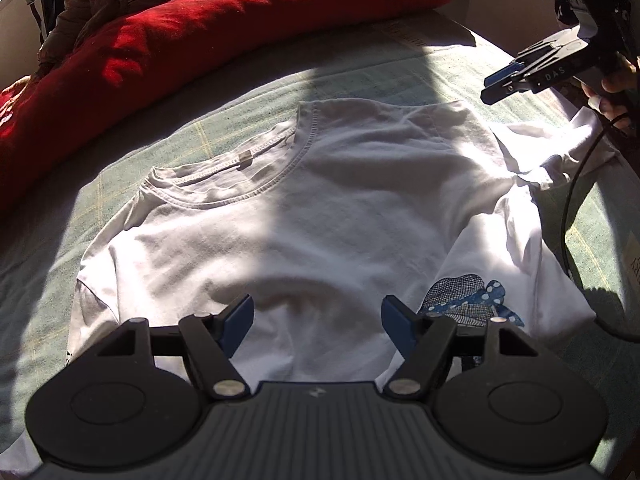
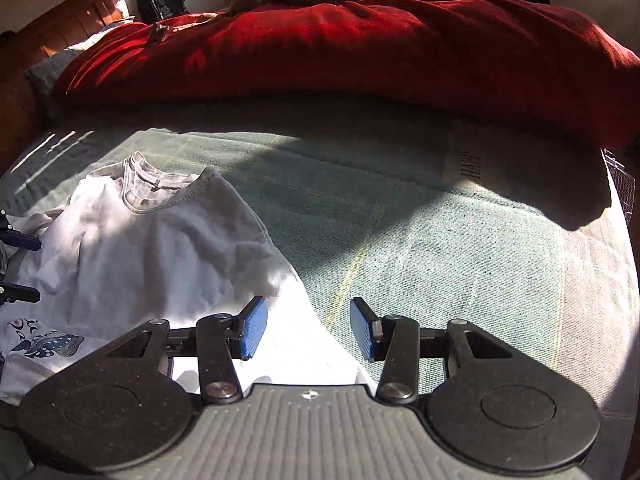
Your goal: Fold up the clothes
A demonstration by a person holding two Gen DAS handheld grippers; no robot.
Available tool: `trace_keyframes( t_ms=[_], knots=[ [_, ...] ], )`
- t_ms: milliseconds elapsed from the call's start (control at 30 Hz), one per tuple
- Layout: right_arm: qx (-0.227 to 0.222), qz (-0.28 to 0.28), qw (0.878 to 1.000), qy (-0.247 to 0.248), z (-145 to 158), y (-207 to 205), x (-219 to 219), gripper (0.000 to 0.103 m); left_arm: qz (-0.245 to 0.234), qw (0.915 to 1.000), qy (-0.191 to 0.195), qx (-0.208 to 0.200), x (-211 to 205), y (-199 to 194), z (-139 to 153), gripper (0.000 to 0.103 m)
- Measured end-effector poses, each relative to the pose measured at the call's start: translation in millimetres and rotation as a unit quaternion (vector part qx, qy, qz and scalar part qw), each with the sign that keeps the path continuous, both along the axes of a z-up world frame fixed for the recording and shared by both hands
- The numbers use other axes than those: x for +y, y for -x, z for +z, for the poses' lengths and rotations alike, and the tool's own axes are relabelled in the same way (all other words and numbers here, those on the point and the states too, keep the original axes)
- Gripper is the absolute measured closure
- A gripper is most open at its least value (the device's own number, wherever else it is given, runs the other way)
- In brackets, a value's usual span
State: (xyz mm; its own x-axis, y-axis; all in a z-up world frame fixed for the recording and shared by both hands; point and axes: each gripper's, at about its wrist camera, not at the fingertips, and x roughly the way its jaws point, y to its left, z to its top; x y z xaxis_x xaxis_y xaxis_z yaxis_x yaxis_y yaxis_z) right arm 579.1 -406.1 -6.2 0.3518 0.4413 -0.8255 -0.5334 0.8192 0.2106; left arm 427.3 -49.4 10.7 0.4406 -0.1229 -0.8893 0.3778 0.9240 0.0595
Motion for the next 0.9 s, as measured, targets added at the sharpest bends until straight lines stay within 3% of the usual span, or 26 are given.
trace_keyframes(
  t_ms=[200,233,267,300,500,567,633,700,767,900],
  knots=[
    [0.056,0.054,0.997,0.001,-30,-27,34,0.051,0.049,0.9987,0.007,0.012,23,7,-7,0.031],
    [0.066,0.063,0.996,0.002,-35,-31,40,0.061,0.056,0.9983,0.008,0.013,26,9,-8,0.031],
    [0.075,0.072,0.995,0.002,-40,-36,46,0.096,0.062,0.9979,0.009,0.015,28,10,-9,0.031],
    [0.073,0.076,0.994,0.007,-42,-35,49,0.101,0.066,0.9977,0.01,0.016,31,12,-9,0.031],
    [0.057,0.029,0.997,0.037,-41,-44,49,0.099,0.092,0.9953,0.019,0.023,42,14,-10,0.031],
    [0.045,0.014,0.998,0.052,-36,-41,49,0.088,0.096,0.9948,0.024,0.021,46,14,-8,0.031],
    [0.029,0.002,0.998,0.056,-22,-32,48,0.085,0.099,0.9945,0.027,0.017,48,15,-5,0.031],
    [0.016,-0.006,0.999,0.039,-3,-18,45,0.082,0.104,0.9939,0.033,0.016,52,16,-3,0.031],
    [0.009,-0.014,1.0,0.021,14,-1,42,0.068,0.112,0.9929,0.038,0.016,56,18,-1,0.031],
    [0.024,-0.02,0.999,-0.019,39,49,43,0.06,0.124,0.991,0.048,0.015,65,31,2,0.031]
  ],
)
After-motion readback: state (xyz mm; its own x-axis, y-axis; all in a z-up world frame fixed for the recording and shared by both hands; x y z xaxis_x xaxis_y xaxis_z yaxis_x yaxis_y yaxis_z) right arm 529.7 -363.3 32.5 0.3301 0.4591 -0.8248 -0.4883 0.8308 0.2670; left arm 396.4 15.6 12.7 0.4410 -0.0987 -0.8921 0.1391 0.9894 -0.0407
